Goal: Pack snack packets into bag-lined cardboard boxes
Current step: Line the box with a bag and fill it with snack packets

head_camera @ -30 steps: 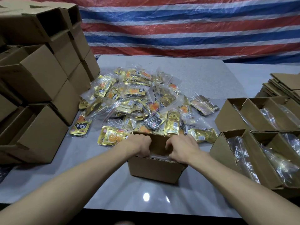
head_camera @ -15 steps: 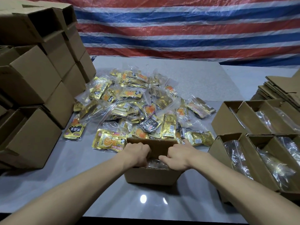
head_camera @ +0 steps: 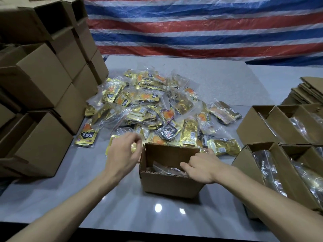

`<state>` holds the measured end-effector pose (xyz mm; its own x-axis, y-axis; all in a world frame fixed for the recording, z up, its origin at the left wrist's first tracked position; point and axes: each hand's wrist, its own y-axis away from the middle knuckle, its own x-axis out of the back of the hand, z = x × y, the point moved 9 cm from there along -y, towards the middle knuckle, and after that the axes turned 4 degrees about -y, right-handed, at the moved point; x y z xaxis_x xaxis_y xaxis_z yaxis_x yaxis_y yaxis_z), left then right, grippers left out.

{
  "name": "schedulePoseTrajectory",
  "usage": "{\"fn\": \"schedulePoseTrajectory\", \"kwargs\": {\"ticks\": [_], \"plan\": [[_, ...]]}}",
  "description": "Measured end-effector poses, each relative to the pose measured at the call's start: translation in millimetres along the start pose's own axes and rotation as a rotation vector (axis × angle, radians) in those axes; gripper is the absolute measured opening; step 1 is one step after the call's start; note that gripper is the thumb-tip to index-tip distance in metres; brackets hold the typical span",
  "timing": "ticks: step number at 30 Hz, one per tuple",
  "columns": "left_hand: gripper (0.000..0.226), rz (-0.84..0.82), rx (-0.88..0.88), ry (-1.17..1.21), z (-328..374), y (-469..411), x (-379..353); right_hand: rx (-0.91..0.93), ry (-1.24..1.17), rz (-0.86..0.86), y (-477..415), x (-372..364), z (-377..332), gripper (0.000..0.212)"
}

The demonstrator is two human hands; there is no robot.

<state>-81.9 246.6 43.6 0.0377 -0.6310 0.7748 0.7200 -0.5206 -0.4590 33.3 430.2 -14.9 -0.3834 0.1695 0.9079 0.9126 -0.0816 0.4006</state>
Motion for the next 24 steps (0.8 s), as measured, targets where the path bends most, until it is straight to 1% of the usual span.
{"fn": "schedulePoseTrajectory", "kwargs": {"ticks": [1,3,4,6,7,9,11,12,14,15,16,18,20,22,24], "plan": [[0.007,-0.023,0.110,-0.020,-25.8,-0.2,-6.3,0.006,0.001,0.014,-0.2,0.7,-1.1,0.058],[0.005,-0.155,0.270,-0.098,-74.0,4.1,-29.3,0.013,0.012,0.043,-0.7,2.2,-2.8,0.058],[0.007,-0.244,0.293,-0.169,-91.9,8.0,-42.4,0.013,0.021,0.057,-1.2,3.0,-3.1,0.058],[0.016,-0.409,0.271,-0.303,-116.3,16.6,-65.9,0.009,0.031,0.077,-0.9,3.3,-2.1,0.059],[0.023,-0.461,0.271,-0.316,-124.7,20.3,-74.9,0.008,0.032,0.084,-0.1,2.6,-1.7,0.059],[0.042,-0.516,0.325,-0.240,-137.0,27.0,-87.6,0.012,0.032,0.094,2.2,1.1,-1.8,0.059],[0.065,-0.563,0.426,-0.182,-148.2,36.8,-96.0,0.019,0.035,0.098,4.0,-0.4,-1.5,0.059],[0.072,-0.586,0.458,-0.185,-150.8,43.2,-98.8,0.022,0.037,0.098,4.8,-1.1,-1.3,0.059],[0.077,-0.590,0.437,-0.253,-148.4,53.9,-99.4,0.025,0.038,0.095,5.3,-1.6,-0.5,0.059],[0.074,-0.563,0.398,-0.300,-144.7,57.1,-96.8,0.026,0.038,0.093,5.1,-1.7,-0.1,0.059],[0.066,-0.517,0.358,-0.323,-139.8,58.9,-92.2,0.026,0.039,0.092,4.7,-1.8,0.0,0.059],[0.042,-0.419,0.290,-0.316,-130.3,59.3,-81.6,0.027,0.038,0.093,3.9,-2.1,0.0,0.059],[0.025,-0.401,0.224,-0.342,-122.9,60.8,-76.4,0.028,0.038,0.096,2.8,-2.0,0.4,0.060],[0.019,-0.389,0.161,-0.366,-116.6,60.7,-73.2,0.027,0.043,0.090,2.2,-2.0,1.7,0.059],[0.021,-0.367,0.129,-0.377,-112.1,57.3,-70.6,0.023,0.046,0.083,2.9,-2.9,4.4,0.059]]}}
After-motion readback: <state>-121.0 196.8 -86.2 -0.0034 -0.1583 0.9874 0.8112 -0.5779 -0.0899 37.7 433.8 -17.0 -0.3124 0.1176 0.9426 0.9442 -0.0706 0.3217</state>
